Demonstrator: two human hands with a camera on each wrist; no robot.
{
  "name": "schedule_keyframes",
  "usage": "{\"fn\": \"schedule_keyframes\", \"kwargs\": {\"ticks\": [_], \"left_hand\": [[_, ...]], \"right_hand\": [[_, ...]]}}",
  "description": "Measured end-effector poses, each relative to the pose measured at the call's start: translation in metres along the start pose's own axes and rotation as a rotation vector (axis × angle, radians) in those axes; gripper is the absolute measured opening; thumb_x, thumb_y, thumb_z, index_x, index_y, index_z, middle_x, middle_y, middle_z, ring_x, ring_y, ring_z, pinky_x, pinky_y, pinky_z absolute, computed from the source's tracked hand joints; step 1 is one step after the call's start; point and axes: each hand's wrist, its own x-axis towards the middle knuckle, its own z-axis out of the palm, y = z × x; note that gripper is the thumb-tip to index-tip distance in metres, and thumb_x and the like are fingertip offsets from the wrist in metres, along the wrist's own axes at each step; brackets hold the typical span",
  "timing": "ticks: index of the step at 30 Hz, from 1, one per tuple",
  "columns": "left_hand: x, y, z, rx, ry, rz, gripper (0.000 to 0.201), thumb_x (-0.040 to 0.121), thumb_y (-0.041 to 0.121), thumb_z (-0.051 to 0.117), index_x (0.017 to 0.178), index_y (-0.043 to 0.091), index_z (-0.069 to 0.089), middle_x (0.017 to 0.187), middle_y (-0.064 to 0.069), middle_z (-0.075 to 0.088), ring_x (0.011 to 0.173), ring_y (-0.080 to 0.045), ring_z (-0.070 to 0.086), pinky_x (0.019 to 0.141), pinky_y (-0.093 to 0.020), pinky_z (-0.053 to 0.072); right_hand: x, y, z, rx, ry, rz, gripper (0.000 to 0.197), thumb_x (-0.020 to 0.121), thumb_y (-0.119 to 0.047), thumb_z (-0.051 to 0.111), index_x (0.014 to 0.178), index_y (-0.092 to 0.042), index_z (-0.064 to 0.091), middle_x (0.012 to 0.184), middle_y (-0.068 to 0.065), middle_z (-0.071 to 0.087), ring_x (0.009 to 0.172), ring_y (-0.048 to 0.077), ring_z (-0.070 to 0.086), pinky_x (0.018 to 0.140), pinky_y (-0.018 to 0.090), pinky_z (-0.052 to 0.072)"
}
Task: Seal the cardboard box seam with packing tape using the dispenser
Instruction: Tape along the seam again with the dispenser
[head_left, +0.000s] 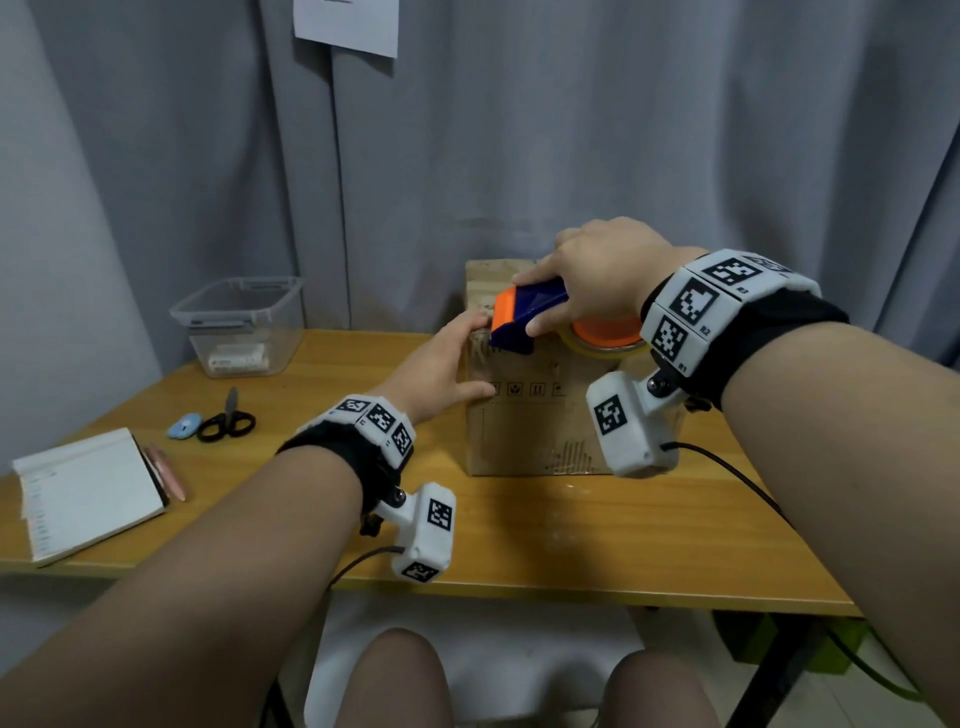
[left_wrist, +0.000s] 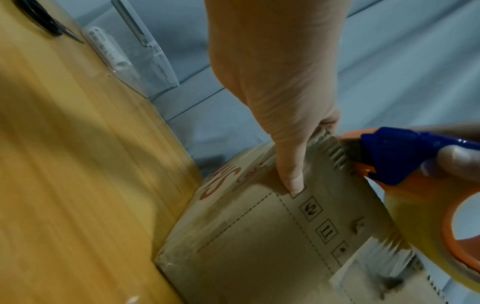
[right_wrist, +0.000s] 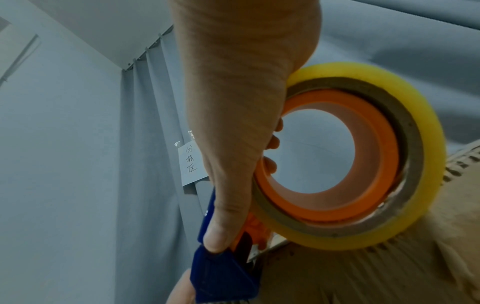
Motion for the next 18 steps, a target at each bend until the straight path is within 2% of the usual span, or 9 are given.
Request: {"fn": "schedule_keyframes", "kwargs": {"ticks": [3,5,7,10,13,16,18], "left_hand": [[0.003,-0.001,-0.004,-0.006,0.042,-0.003,0.07,0.077,0.026,0.075,0.138,0.02,0.043,0.144,0.003,0.045,0.134,-0.012,0.038,0.113,-0.037,0.03],[0.008,-0.004,-0.012,-0.009,0.061,-0.042,0.056,0.081,0.026,0.071,0.134,0.023,0.052,0.144,-0.002,0.045,0.138,-0.016,0.033,0.117,-0.041,0.023],[0.012,-0.007,-0.017,0.009,0.077,-0.002,0.044,0.085,0.024,0.067,0.128,0.025,0.059,0.142,-0.005,0.048,0.138,-0.017,0.035,0.118,-0.038,0.022],[0.012,-0.004,-0.014,0.013,0.149,0.158,0.031,0.087,0.018,0.065,0.119,0.021,0.066,0.128,0.002,0.06,0.126,-0.008,0.049,0.115,-0.028,0.027],[0.008,-0.003,-0.009,-0.006,0.224,0.119,0.029,0.087,0.018,0.064,0.116,0.019,0.068,0.121,0.001,0.065,0.117,-0.01,0.057,0.112,-0.027,0.033],[0.007,-0.007,-0.01,0.015,0.203,0.102,0.029,0.089,0.022,0.062,0.118,0.019,0.067,0.123,0.001,0.064,0.12,-0.013,0.056,0.112,-0.025,0.032],[0.007,-0.006,-0.012,0.039,0.182,0.102,0.03,0.09,0.023,0.061,0.119,0.018,0.066,0.123,0.001,0.064,0.121,-0.012,0.055,0.112,-0.023,0.03]], "right_hand": [[0.0,0.001,0.0,0.006,0.003,0.002,0.061,0.081,-0.072,0.046,0.136,-0.046,0.041,0.094,-0.005,0.045,0.088,0.017,0.046,0.076,0.036,0.043],[0.0,0.003,0.0,0.012,0.006,-0.002,0.061,0.081,-0.071,0.046,0.137,-0.046,0.04,0.093,-0.006,0.043,0.086,0.016,0.044,0.075,0.035,0.042],[-0.001,0.005,0.001,0.014,0.011,-0.007,0.061,0.082,-0.071,0.046,0.137,-0.046,0.039,0.093,-0.006,0.041,0.086,0.015,0.042,0.074,0.034,0.04],[0.001,0.009,0.0,0.01,-0.002,-0.014,0.062,0.081,-0.071,0.046,0.138,-0.047,0.038,0.093,-0.007,0.039,0.086,0.014,0.04,0.076,0.034,0.041],[0.004,0.011,-0.001,0.003,-0.03,-0.027,0.064,0.082,-0.071,0.045,0.139,-0.046,0.036,0.094,-0.007,0.039,0.087,0.014,0.041,0.078,0.033,0.042],[0.004,0.014,0.0,-0.061,0.008,-0.058,0.067,0.081,-0.073,0.042,0.141,-0.046,0.033,0.093,-0.004,0.038,0.086,0.014,0.039,0.075,0.031,0.035],[0.003,0.017,-0.002,-0.083,0.029,-0.076,0.069,0.08,-0.074,0.042,0.142,-0.046,0.031,0.093,-0.003,0.037,0.087,0.016,0.042,0.075,0.031,0.034]]}}
